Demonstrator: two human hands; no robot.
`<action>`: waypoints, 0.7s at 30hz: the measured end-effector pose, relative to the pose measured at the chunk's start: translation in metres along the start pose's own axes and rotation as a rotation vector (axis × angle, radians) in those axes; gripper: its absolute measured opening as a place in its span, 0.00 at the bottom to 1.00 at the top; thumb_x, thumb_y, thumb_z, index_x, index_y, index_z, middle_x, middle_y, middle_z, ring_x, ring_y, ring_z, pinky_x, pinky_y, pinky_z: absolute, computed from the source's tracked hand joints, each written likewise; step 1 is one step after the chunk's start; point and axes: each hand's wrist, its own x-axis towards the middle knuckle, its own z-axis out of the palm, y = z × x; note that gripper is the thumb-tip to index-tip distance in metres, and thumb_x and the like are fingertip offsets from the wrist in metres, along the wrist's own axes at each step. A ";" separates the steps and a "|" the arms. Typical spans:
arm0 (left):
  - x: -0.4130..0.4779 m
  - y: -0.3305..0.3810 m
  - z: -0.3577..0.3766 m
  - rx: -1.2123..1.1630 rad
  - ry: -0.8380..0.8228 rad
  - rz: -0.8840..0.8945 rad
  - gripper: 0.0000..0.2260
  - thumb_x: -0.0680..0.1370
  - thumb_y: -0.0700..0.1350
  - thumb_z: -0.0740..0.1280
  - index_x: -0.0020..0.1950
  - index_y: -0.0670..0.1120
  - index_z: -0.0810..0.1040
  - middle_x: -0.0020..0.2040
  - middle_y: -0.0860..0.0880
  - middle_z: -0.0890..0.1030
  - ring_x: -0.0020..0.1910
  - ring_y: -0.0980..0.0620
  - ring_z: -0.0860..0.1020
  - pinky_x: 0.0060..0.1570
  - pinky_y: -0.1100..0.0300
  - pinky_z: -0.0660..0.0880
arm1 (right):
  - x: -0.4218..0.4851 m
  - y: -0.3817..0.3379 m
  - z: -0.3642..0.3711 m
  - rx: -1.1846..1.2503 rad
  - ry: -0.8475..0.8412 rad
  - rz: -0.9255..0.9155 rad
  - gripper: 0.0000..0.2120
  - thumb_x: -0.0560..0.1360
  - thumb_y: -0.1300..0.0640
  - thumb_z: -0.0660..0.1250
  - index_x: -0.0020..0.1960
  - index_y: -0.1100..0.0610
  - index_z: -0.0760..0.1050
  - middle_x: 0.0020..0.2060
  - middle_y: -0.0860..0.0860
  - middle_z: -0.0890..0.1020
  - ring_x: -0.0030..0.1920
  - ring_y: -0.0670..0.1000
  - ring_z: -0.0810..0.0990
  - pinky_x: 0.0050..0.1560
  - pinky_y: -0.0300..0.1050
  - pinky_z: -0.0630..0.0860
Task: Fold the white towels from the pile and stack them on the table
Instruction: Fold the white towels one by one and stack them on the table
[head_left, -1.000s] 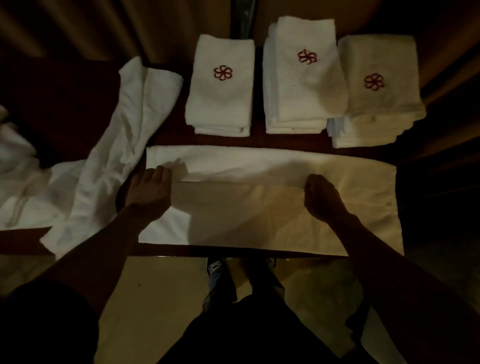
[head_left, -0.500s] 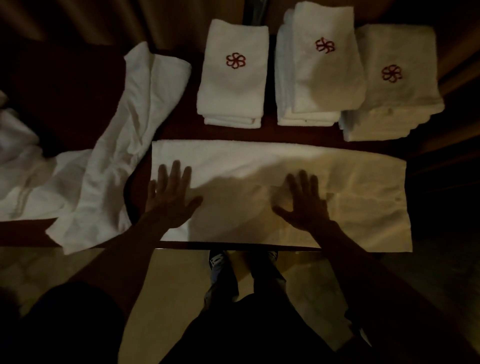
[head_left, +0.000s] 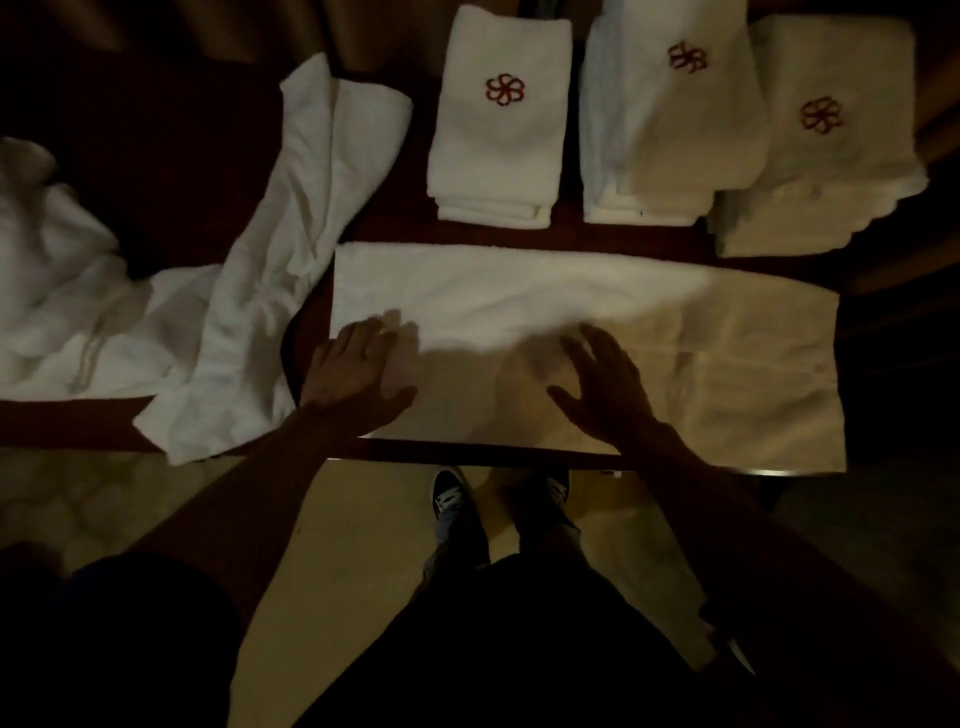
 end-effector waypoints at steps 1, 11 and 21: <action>-0.008 -0.004 0.000 -0.011 0.000 0.019 0.35 0.70 0.68 0.63 0.69 0.46 0.71 0.70 0.44 0.71 0.68 0.40 0.69 0.58 0.41 0.71 | -0.004 -0.004 0.003 -0.010 0.020 -0.082 0.32 0.75 0.44 0.71 0.74 0.55 0.68 0.76 0.60 0.63 0.76 0.63 0.61 0.69 0.64 0.68; -0.050 -0.055 0.002 -0.048 -0.257 0.114 0.27 0.63 0.58 0.80 0.56 0.46 0.79 0.59 0.44 0.75 0.62 0.38 0.74 0.51 0.39 0.76 | -0.023 -0.036 0.021 -0.091 -0.097 -0.361 0.24 0.66 0.40 0.75 0.50 0.57 0.76 0.61 0.59 0.76 0.63 0.65 0.72 0.42 0.58 0.78; -0.040 -0.036 -0.020 -0.090 -0.160 0.027 0.25 0.73 0.60 0.54 0.56 0.45 0.78 0.52 0.42 0.80 0.51 0.39 0.79 0.49 0.49 0.76 | -0.020 -0.056 0.007 -0.138 -0.166 -0.241 0.12 0.76 0.52 0.66 0.55 0.59 0.78 0.58 0.57 0.76 0.63 0.63 0.72 0.54 0.58 0.73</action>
